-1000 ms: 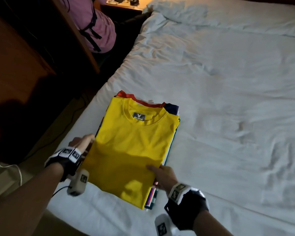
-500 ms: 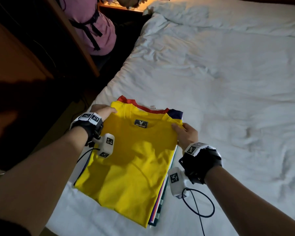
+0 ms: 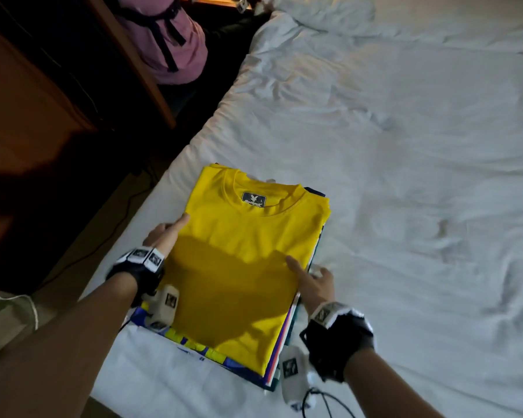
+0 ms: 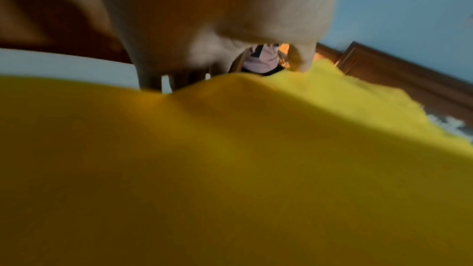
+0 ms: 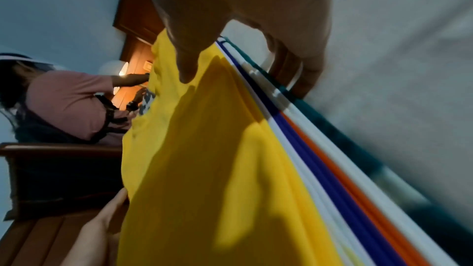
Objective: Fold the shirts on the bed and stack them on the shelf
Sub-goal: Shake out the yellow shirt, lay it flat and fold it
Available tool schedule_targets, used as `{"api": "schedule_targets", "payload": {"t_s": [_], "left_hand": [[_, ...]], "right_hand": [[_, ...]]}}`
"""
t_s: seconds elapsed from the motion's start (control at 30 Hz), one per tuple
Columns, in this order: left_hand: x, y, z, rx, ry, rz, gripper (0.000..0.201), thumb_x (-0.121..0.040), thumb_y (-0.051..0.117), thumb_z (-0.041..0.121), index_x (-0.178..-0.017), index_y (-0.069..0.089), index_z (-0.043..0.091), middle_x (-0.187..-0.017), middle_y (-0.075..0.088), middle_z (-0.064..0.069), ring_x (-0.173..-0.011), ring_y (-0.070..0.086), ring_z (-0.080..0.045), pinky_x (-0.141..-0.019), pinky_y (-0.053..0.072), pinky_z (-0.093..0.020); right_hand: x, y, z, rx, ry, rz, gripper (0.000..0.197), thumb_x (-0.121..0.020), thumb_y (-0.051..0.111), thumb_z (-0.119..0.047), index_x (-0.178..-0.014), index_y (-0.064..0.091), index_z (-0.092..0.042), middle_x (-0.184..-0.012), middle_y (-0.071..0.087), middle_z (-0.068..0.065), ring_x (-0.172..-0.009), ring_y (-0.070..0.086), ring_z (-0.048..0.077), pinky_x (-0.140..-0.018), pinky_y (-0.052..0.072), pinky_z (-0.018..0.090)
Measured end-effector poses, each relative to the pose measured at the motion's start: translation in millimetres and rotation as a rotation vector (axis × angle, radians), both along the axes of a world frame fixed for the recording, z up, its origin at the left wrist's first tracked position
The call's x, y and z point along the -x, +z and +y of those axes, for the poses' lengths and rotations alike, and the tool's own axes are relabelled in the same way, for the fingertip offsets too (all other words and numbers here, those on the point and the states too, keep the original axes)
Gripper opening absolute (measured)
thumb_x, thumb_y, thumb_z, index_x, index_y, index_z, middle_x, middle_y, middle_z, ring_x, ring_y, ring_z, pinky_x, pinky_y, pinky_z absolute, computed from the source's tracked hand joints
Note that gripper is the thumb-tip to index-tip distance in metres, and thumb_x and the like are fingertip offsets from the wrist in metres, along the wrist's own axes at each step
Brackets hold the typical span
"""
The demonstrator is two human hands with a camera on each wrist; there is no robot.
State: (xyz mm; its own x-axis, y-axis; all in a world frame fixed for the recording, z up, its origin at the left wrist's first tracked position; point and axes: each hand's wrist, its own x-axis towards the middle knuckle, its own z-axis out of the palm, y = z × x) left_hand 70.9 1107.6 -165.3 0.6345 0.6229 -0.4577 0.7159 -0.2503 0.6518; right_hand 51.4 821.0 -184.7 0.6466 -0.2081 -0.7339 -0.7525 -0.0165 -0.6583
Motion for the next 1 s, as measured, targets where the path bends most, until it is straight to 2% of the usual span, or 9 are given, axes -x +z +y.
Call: {"api": "schedule_targets", "payload": {"t_s": [0.13,0.23,0.4,0.5,0.6,0.73,0.83,0.93,1.0], "left_hand": [[41.8,-38.6,22.7,0.150,0.038,-0.003,0.129,-0.040,0.057,0.096,-0.140,0.050,0.016,-0.141,0.051,-0.004,-0.131,0.046,-0.029,-0.113,0.032,-0.044],[57.4,-25.5,13.4,0.156,-0.033,0.069,0.087,-0.036,0.062,0.086,-0.097,0.062,0.024,-0.102,0.060,-0.002,-0.106,0.052,-0.026,-0.100,0.035,-0.039],[73.5,4.4,-3.5,0.179,-0.096,-0.038,0.046,-0.088,0.069,0.035,-0.120,0.058,0.004,-0.119,0.057,-0.005,-0.112,0.049,-0.023,-0.098,0.031,-0.030],[89.4,19.6,-24.9,0.293,-0.066,-0.021,0.025,-0.093,0.062,0.031,-0.107,0.061,0.011,-0.101,0.059,-0.005,-0.090,0.054,-0.021,-0.088,0.034,-0.032],[111.9,16.8,-51.1,0.346,-0.019,0.044,0.039,-0.081,0.070,0.056,-0.088,0.063,0.018,-0.107,0.065,-0.010,-0.088,0.060,-0.025,-0.091,0.044,-0.041],[150.4,-0.4,-105.4,0.460,0.109,0.006,0.088,-0.031,0.080,0.078,-0.092,0.072,0.015,-0.094,0.075,-0.006,-0.091,0.070,-0.029,-0.092,0.053,-0.048],[174.5,-12.4,-139.7,0.444,0.158,0.052,0.090,-0.038,0.074,0.083,-0.097,0.069,0.016,-0.094,0.074,-0.005,-0.091,0.069,-0.028,-0.090,0.054,-0.048],[187.1,-22.0,-155.6,0.428,0.155,0.043,0.098,-0.038,0.069,0.088,-0.105,0.060,0.017,-0.105,0.066,-0.002,-0.104,0.063,-0.026,-0.094,0.050,-0.045],[185.5,-20.3,-156.8,0.460,0.177,-0.045,0.097,-0.045,0.075,0.080,-0.116,0.052,0.017,-0.112,0.062,-0.001,-0.109,0.060,-0.024,-0.090,0.050,-0.037]], "right_hand": [[48.4,-15.8,18.5,-0.040,0.106,0.070,0.135,-0.017,0.074,-0.086,-0.128,0.048,-0.014,-0.120,0.061,0.011,-0.101,0.063,0.031,-0.089,0.055,0.047],[61.1,-23.7,20.2,-0.052,0.216,0.127,0.127,-0.011,0.078,-0.083,-0.115,0.054,-0.014,-0.106,0.067,0.007,-0.090,0.067,0.029,-0.078,0.059,0.045],[54.7,-6.4,-1.5,-0.135,0.344,0.053,0.047,-0.052,0.090,-0.044,-0.081,0.067,-0.015,-0.069,0.072,0.000,-0.068,0.069,0.026,-0.069,0.060,0.046],[43.6,-3.0,-21.9,-0.136,0.403,0.040,0.077,-0.032,0.090,-0.059,-0.090,0.069,-0.012,-0.082,0.075,0.006,-0.079,0.071,0.033,-0.065,0.058,0.041],[30.5,13.8,-55.8,-0.144,0.442,0.055,0.071,-0.052,0.090,-0.045,-0.107,0.066,-0.007,-0.103,0.072,0.013,-0.089,0.070,0.032,-0.076,0.058,0.046],[5.3,27.6,-109.5,-0.100,0.457,0.031,0.047,-0.077,0.079,-0.028,-0.113,0.065,-0.002,-0.102,0.071,0.015,-0.086,0.070,0.030,-0.076,0.057,0.043],[4.2,25.2,-134.3,-0.040,0.515,0.014,0.063,-0.069,0.083,-0.040,-0.117,0.065,-0.003,-0.109,0.070,0.017,-0.094,0.069,0.033,-0.092,0.052,0.051],[13.2,9.8,-145.3,-0.020,0.584,-0.006,0.105,-0.022,0.087,-0.067,-0.108,0.062,-0.012,-0.113,0.068,0.017,-0.095,0.067,0.031,-0.092,0.052,0.050],[10.8,2.8,-147.3,-0.035,0.568,-0.057,0.136,-0.011,0.082,-0.076,-0.129,0.049,-0.016,-0.119,0.064,0.017,-0.096,0.066,0.031,-0.089,0.053,0.050]]}}
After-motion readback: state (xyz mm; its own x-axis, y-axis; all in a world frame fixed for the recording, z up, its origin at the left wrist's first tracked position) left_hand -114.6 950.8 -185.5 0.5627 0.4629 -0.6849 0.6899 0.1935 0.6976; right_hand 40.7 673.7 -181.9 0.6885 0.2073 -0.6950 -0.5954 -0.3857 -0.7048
